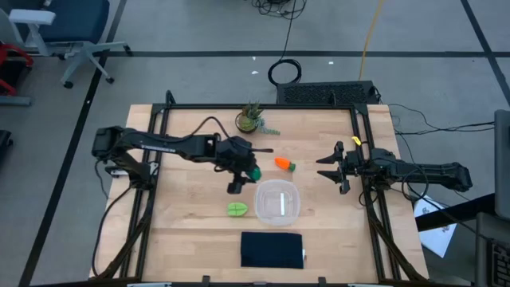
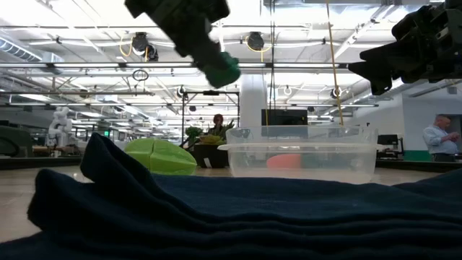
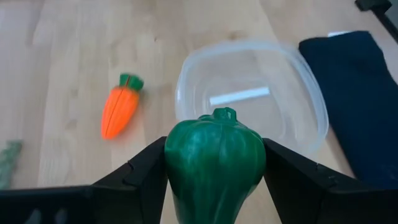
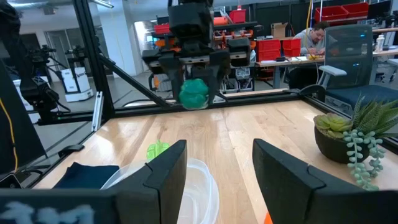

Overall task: Pick and placing Produce into tupperware
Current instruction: Put the green bell pepper into the transparent container

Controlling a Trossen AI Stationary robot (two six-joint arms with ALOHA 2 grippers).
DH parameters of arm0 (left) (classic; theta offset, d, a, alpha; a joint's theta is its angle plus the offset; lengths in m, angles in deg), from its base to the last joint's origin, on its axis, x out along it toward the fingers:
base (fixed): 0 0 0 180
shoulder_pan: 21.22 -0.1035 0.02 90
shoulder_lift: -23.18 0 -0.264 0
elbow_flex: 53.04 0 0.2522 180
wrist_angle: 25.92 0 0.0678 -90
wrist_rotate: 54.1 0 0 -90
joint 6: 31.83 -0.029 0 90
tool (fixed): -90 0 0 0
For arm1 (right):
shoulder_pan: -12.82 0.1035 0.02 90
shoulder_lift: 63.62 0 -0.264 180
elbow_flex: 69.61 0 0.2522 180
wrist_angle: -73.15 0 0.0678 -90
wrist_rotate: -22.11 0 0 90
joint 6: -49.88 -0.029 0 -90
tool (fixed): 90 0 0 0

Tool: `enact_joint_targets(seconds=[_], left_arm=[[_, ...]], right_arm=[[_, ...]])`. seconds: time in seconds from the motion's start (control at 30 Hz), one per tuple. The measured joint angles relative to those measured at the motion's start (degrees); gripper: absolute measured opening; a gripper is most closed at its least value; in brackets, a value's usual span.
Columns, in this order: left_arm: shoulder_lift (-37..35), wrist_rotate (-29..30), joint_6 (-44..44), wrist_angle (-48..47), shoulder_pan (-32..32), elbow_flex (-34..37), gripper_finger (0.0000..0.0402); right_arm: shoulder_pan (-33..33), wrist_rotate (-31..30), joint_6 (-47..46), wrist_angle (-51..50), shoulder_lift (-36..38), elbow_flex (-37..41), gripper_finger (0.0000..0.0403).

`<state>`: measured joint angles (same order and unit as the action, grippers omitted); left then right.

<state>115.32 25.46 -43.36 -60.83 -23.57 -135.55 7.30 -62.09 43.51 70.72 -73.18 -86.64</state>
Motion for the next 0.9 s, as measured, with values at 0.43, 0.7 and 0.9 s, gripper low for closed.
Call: enact_joint_targets(seconds=[0.43,0.7,0.9], left_arm=[[13.22,-1.36,-1.90,0.51,2.89,-10.39,0.0225],[17.70,2.21,-5.78,1.90,6.57,-10.55,0.0225],[21.58,3.04,-6.82,-1.99,7.04,-16.35,0.0225]], right_arm=[[0.00,0.00,-0.39,0.00,0.00,0.00,0.0176],[-0.02,0.01,-0.27,0.00,0.03,0.00,0.0176],[0.00,0.00,-0.26,0.02,0.00,0.00,0.0176]])
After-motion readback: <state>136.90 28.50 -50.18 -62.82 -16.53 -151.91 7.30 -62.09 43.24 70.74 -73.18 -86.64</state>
